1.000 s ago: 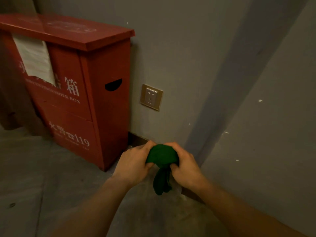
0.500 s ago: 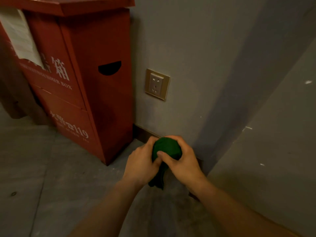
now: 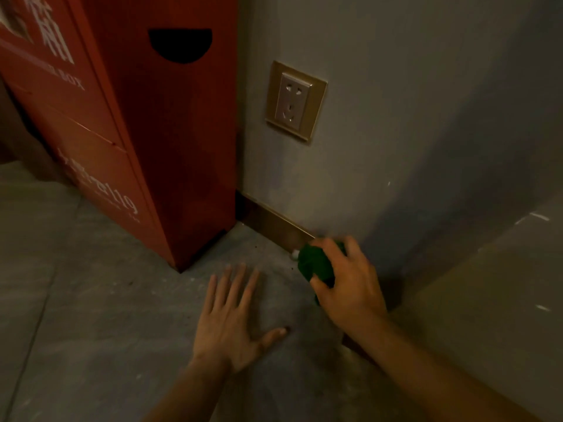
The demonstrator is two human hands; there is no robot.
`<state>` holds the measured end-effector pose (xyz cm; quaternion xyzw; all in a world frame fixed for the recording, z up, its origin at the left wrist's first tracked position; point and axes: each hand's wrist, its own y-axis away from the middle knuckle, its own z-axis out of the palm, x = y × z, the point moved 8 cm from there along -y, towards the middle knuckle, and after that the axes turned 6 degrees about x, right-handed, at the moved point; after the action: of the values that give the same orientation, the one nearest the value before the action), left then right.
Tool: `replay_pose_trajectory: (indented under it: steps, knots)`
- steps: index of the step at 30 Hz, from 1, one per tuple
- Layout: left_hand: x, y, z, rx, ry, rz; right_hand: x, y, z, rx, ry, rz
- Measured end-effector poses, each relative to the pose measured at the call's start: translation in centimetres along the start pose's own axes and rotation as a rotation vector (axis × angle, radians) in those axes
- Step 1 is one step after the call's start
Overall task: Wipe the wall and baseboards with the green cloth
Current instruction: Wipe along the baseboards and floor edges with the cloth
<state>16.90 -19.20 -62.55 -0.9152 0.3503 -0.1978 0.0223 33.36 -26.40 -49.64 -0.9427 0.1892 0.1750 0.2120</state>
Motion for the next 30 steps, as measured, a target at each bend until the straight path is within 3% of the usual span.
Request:
replay_pose_trajectory:
  steps: [6,10,16,20,24,30]
  knots:
    - [-2.3,1.1,4.2,-0.084,0.009,0.010,-0.7,1.6,5.2,-0.245,0.256,-0.346]
    - [-2.8,1.3,4.8,-0.071,-0.011,0.013,-2.0,2.3,8.3,-0.270,0.414,-0.573]
    - [-2.7,1.3,5.2,-0.079,-0.013,0.009,-3.0,-0.7,13.0,-0.380,0.577,-0.707]
    - [-2.7,1.2,5.2,-0.082,-0.021,0.009,-2.3,-3.5,15.5,-0.356,0.836,-0.877]
    - [-2.8,1.1,5.0,-0.085,-0.013,0.002,-0.2,-3.9,17.5,-0.389,1.051,-0.907]
    - [-2.9,1.1,5.3,-0.099,-0.019,0.004,0.3,-4.0,18.7,-0.422,1.180,-0.972]
